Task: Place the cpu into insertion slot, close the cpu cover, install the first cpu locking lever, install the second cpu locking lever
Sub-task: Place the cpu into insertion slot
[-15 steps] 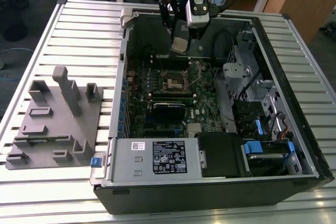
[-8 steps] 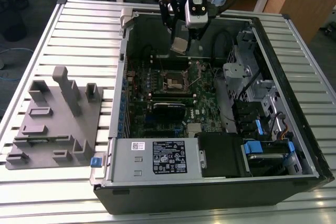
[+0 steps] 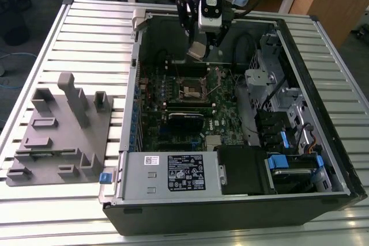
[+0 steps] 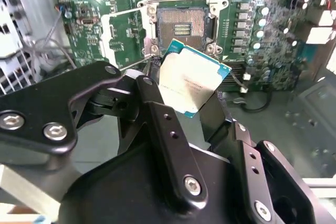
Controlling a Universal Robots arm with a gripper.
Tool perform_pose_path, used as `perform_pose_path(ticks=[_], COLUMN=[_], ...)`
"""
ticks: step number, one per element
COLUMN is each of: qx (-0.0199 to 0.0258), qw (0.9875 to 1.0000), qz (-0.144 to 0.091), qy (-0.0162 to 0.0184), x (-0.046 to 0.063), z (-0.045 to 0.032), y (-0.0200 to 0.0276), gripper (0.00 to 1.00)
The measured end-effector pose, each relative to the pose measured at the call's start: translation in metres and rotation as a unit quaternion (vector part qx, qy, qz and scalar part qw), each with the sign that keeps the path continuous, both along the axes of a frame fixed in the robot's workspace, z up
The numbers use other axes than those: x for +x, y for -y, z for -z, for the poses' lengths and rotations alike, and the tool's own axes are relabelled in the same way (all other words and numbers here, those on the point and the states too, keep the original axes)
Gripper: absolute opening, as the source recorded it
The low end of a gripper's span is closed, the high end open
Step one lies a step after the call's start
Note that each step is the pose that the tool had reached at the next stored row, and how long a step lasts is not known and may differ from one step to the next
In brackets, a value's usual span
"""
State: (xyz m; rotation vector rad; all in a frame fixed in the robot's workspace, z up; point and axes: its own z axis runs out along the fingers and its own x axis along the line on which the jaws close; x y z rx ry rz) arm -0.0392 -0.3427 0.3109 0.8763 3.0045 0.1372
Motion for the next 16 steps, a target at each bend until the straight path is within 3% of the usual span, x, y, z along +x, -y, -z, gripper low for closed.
perform_pose_path(ticks=[3,16], qx=[-0.0001,0.0], qw=[0.9997,0.9996], qz=[0.026,0.028], qy=[0.0,0.0], x=[0.0,0.0], z=[0.0005,0.0005], y=[0.0,0.0], gripper=[0.54,0.54])
